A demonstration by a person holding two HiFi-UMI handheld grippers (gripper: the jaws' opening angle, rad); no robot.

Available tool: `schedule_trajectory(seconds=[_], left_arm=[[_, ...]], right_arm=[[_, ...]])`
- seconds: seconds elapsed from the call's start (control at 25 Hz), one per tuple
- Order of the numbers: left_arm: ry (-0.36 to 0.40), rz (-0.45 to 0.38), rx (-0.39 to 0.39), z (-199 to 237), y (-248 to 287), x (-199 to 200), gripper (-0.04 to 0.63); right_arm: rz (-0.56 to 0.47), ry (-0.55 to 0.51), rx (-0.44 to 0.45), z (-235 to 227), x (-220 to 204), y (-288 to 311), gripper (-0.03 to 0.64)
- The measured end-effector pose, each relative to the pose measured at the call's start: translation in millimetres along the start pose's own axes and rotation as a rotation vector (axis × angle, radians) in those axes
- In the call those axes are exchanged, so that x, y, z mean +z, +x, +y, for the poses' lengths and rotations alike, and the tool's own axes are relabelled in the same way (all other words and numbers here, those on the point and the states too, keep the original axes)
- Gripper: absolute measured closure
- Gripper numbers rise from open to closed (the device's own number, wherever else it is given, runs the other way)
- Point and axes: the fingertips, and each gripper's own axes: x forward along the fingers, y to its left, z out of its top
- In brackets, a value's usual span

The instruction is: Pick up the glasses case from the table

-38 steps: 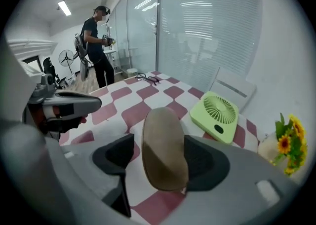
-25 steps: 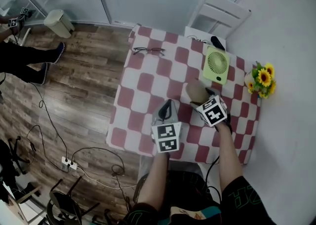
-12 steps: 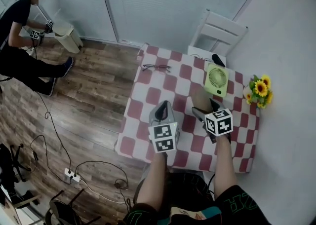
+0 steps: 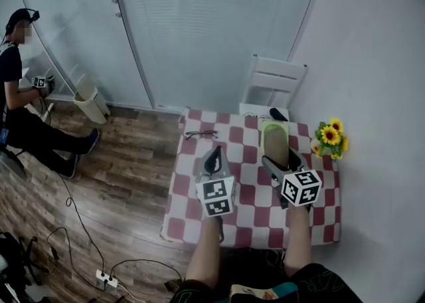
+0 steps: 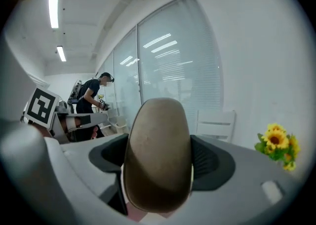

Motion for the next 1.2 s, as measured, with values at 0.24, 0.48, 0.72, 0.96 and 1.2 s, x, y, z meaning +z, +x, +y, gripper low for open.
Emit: schedule_trajectory(seconds=[0.24, 0.48, 0.72, 0.96, 1.2], left_arm=[[0.061, -0.125, -0.099, -50, 3, 54, 0.584], [0.118, -0.185, -0.138, -74, 2, 71, 0.584], [0.131, -0.189, -0.126, -70, -2, 68, 0.584], [0.122, -0.195, -0.109, -64, -7, 63, 0.584], [0.12, -0.187, -0.105, -62, -8, 57, 0.584]], right_arm=[[-0.248, -0.017, -0.105, -25, 67, -54, 0.227], [-0.331, -0.031, -0.154, -40, 79, -83, 0.227], [-0.333, -0.012, -0.168, -44, 70, -85, 0.227], [-0.335, -0.039, -0.164, -40, 72, -86, 0.227], [-0.335, -0.059, -0.157, -37, 72, -87, 0.227]])
